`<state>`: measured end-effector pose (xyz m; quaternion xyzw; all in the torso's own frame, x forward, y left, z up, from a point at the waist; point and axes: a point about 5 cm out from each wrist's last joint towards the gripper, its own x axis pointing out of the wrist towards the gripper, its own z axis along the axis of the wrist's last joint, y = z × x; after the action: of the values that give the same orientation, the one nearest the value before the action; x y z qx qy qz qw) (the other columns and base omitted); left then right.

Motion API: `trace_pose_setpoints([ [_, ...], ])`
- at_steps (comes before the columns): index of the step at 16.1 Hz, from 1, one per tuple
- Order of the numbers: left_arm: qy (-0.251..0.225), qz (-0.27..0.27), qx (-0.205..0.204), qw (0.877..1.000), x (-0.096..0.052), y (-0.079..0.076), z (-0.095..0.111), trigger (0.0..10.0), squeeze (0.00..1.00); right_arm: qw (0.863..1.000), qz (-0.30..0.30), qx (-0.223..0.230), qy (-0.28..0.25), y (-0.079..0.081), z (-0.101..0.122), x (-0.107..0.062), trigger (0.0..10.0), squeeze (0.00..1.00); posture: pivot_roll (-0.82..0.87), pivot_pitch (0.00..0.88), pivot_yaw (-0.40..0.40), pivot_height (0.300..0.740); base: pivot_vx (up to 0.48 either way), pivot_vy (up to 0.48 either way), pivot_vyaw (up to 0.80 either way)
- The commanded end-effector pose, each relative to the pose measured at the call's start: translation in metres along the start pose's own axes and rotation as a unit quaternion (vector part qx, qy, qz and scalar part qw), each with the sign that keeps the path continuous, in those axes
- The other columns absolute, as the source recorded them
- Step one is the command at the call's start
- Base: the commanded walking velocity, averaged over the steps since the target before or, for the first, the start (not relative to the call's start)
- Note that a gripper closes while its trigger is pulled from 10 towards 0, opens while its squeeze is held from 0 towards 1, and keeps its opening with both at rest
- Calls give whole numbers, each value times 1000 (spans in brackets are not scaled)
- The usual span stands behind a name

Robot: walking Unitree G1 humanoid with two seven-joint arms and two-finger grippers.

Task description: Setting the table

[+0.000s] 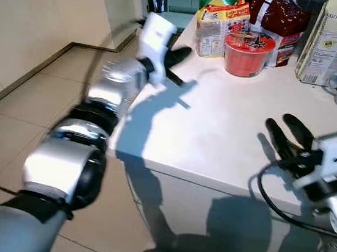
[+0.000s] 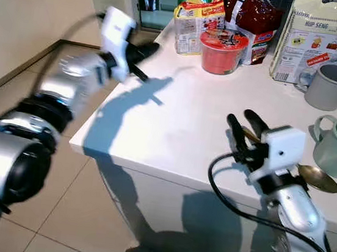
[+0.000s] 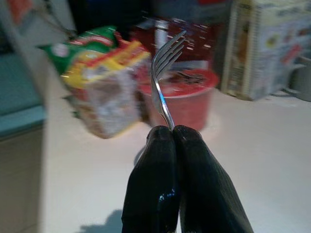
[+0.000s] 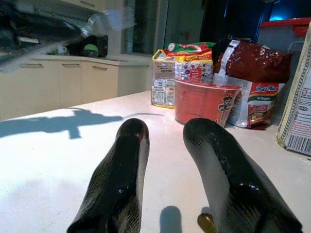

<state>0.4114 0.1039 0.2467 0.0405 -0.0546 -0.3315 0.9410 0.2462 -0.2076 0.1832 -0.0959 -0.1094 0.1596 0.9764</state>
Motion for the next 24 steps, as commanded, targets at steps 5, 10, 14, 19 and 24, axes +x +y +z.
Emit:
trace_pose_setpoints([
  [5, -12, 78, 15, 997, -29, 38, 5, 0, 0, 999, -8, 29, 25, 10, -13, 16, 10000, 0, -94, 0, 96, 740, 0, 0, 0],
  [10, -53, 187, -89, 977, -57, 45, -30, 0, 0, 997, -21, 58, 37, 19, -25, 31, 10000, 0, -73, 0, 66, 740, 0, 0, 0],
  [14, -50, 200, -96, 974, -68, 44, -37, 0, 0, 998, -26, 45, 40, 17, -31, 34, 10000, 0, -45, 0, 52, 740, 0, 0, 0],
  [19, -10, 211, -38, 977, -134, 40, -58, 0, 0, 1000, -21, 12, 5, 6, -16, 25, 10000, 0, -17, 0, 40, 740, 0, 0, 0],
  [24, 57, 225, -83, 969, -190, 29, -103, 0, 0, 999, 8, 13, 29, 18, -35, 21, 10000, 0, 21, 0, 25, 740, 0, 0, 0],
])
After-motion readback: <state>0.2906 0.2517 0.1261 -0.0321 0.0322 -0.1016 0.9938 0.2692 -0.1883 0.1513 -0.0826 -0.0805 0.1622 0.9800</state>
